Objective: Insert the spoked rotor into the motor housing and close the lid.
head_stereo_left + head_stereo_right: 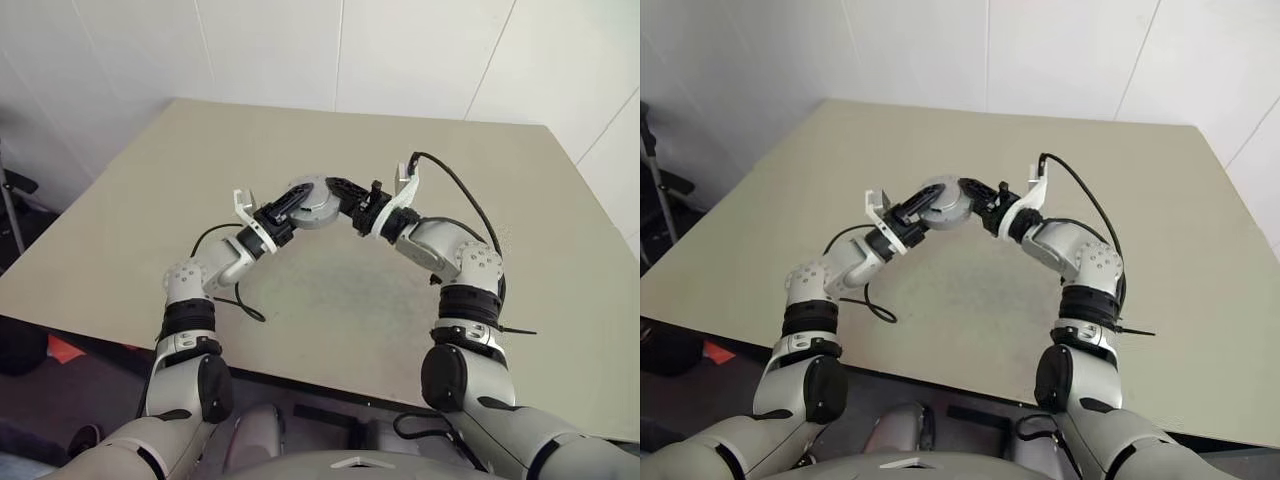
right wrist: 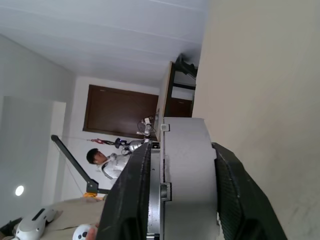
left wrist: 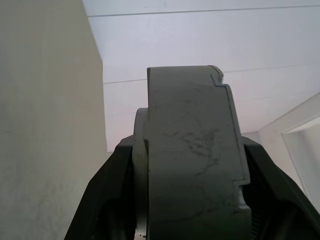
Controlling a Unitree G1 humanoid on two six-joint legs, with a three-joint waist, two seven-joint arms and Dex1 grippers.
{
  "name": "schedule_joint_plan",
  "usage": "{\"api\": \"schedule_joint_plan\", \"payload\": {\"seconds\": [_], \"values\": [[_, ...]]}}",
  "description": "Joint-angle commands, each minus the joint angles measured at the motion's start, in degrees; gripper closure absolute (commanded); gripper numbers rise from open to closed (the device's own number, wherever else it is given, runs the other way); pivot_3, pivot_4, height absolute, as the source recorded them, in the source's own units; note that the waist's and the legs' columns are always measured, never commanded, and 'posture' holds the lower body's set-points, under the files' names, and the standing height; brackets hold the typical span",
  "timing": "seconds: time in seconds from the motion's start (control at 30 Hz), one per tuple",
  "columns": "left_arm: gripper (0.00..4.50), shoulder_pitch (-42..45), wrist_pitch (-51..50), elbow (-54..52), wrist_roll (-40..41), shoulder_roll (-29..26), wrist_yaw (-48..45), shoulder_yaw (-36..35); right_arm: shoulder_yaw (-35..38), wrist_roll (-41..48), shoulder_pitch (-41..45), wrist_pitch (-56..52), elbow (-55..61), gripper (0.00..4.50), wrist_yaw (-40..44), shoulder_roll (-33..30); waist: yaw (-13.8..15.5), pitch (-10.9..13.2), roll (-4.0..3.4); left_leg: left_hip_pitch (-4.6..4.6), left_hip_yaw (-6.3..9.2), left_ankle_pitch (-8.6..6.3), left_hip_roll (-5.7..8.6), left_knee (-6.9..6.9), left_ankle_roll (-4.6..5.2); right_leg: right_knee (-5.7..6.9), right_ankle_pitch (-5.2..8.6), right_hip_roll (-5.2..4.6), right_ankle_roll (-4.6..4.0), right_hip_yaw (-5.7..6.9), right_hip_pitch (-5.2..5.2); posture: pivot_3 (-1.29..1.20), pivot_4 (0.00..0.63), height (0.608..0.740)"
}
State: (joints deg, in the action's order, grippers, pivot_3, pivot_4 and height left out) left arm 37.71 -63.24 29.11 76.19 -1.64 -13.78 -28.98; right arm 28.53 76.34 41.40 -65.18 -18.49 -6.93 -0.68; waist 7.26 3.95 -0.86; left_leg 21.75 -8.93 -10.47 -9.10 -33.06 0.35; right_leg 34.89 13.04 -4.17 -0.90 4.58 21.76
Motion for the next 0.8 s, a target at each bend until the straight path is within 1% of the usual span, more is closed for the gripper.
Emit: {"api": "schedule_joint_plan", "payload": {"seconds": [0.03,0.07,0.2,0.33,0.4,0.57,0.8], "values": [[2.38,0.3,2.5,-2.0,-0.8,-0.3,-1.3,-0.6,-3.5,-5.6,0.5,6.1,5.5,1.34,2.0,0.0,-0.1,0.0,0.01,-0.01,0.0,0.0,0.0,0.0,-0.01,0.0,0.0,0.0,0.0,0.0,0.0,0.0,0.0,0.74],[2.38,0.1,3.3,-2.4,-1.5,-0.4,-1.7,-0.5,-3.7,-6.5,0.4,7.4,5.7,1.02,2.0,0.2,-0.1,0.0,0.01,-0.02,0.0,0.01,-0.01,0.0,-0.02,0.0,0.0,0.0,0.0,0.0,0.0,0.0,0.0,0.74],[2.38,-1.5,9.7,-5.1,-4.7,-1.2,-1.4,-1.7,-2.6,-9.9,0.6,14.0,4.8,1.02,0.3,1.3,-0.1,0.0,0.01,-0.01,0.0,0.01,-0.01,0.0,-0.02,0.0,0.0,0.0,0.0,0.0,0.0,0.0,0.0,0.74],[2.38,-2.5,17.8,-6.0,-7.5,-3.3,0.7,-5.2,-2.5,-11.4,0.5,15.5,3.3,1.02,1.2,0.3,-0.2,0.0,0.01,0.0,0.02,0.01,-0.01,0.0,-0.02,0.0,0.0,0.0,0.01,0.0,0.01,0.0,0.0,0.74],[2.38,-3.0,19.9,-5.9,-8.7,-4.6,1.1,-5.9,-2.5,-11.9,0.6,15.7,2.0,1.02,2.2,-0.1,-0.3,0.0,0.01,-0.01,0.02,0.01,-0.01,0.0,-0.02,0.0,0.0,0.01,0.01,0.0,0.01,0.0,0.0,0.74],[2.38,-2.1,25.8,-2.1,-12.9,-6.2,5.5,-7.5,-3.3,-13.5,1.6,16.1,-0.7,1.02,4.1,-0.1,-0.1,0.0,0.01,0.01,0.04,0.01,0.01,-0.01,-0.02,0.0,-0.01,0.01,0.02,0.0,0.01,0.0,0.0,0.74],[2.38,-1.5,29.4,3.1,-16.3,-6.4,10.3,-8.7,-3.2,-15.8,3.1,17.1,-4.3,1.02,6.0,-0.3,0.0,0.0,0.08,0.08,0.08,0.02,0.02,-0.15,-0.02,0.0,-0.08,0.0,0.13,0.0,-0.02,0.0,0.0,0.74]]}}
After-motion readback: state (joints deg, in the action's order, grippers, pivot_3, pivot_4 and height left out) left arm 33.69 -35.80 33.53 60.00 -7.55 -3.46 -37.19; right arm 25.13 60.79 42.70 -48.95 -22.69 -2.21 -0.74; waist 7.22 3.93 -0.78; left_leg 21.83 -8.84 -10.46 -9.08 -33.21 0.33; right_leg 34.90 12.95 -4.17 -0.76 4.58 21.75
